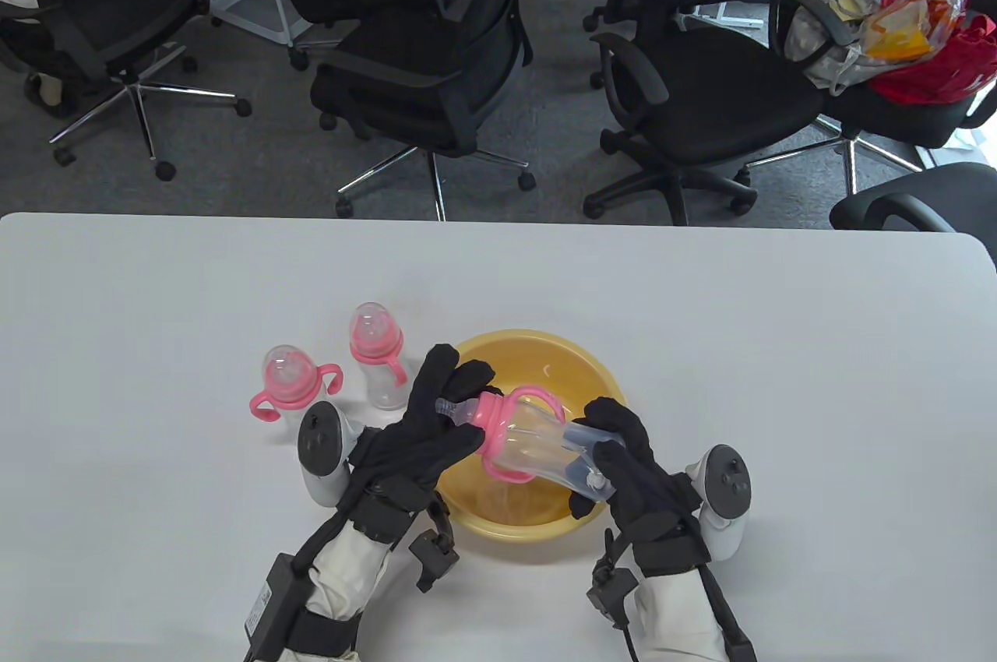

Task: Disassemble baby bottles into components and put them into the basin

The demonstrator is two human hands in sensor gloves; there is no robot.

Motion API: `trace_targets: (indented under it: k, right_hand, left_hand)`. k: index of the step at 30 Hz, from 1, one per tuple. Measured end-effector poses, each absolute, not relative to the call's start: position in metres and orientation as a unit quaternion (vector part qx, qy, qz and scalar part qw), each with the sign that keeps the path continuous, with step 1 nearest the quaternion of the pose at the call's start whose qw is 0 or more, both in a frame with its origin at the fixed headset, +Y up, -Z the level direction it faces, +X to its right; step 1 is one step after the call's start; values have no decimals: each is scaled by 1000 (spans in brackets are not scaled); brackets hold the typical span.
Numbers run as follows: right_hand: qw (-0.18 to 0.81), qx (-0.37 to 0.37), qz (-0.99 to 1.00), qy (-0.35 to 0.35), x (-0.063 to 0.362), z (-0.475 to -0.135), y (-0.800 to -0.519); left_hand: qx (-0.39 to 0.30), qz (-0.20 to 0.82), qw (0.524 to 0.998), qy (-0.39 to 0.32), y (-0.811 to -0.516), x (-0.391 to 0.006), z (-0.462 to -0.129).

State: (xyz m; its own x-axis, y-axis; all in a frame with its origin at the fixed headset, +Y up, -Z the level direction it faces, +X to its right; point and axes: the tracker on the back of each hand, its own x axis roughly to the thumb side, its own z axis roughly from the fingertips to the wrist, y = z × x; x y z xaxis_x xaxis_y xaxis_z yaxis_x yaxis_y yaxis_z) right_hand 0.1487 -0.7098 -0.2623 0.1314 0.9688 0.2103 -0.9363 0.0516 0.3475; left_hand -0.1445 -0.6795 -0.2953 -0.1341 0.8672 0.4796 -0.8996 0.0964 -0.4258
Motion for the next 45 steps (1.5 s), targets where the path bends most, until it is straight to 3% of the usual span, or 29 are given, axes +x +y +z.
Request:
trace_targets:
  k: [9, 11, 15, 18, 21, 25, 28, 34, 45]
  right_hand:
    - [683, 223, 695, -30, 149, -256, -698]
    - [624, 206, 751, -69, 147, -251, -690]
    - [598, 223, 765, -84, 141, -247, -683]
    - [644, 220, 729, -72, 143, -248, -686]
    - [687, 216, 692, -49, 147, -252, -693]
    - [702, 200, 682, -44, 154, -255, -700]
    - [712, 198, 672, -38, 157, -256, -703]
    - [713, 205, 670, -25, 159, -258, -705]
    - [738, 219, 639, -1, 159, -260, -709]
  left_hand:
    - [98, 619, 722, -293, -676, -140, -287]
    - [108, 591, 750, -276, -682, -142, -287]
    - [93, 625, 744, -216, -689, -149, -290]
    - [90, 670, 709, -200, -686, -160, -290]
    - [94, 666, 710, -208, -679, -165, -290]
    - [43, 659, 686, -304, -674, -160, -293]
    - [17, 664, 667, -336, -671, -157, -294]
    - [91, 606, 728, -306, -669, -161, -292]
    - [147, 614, 746, -213, -672, -173, -290]
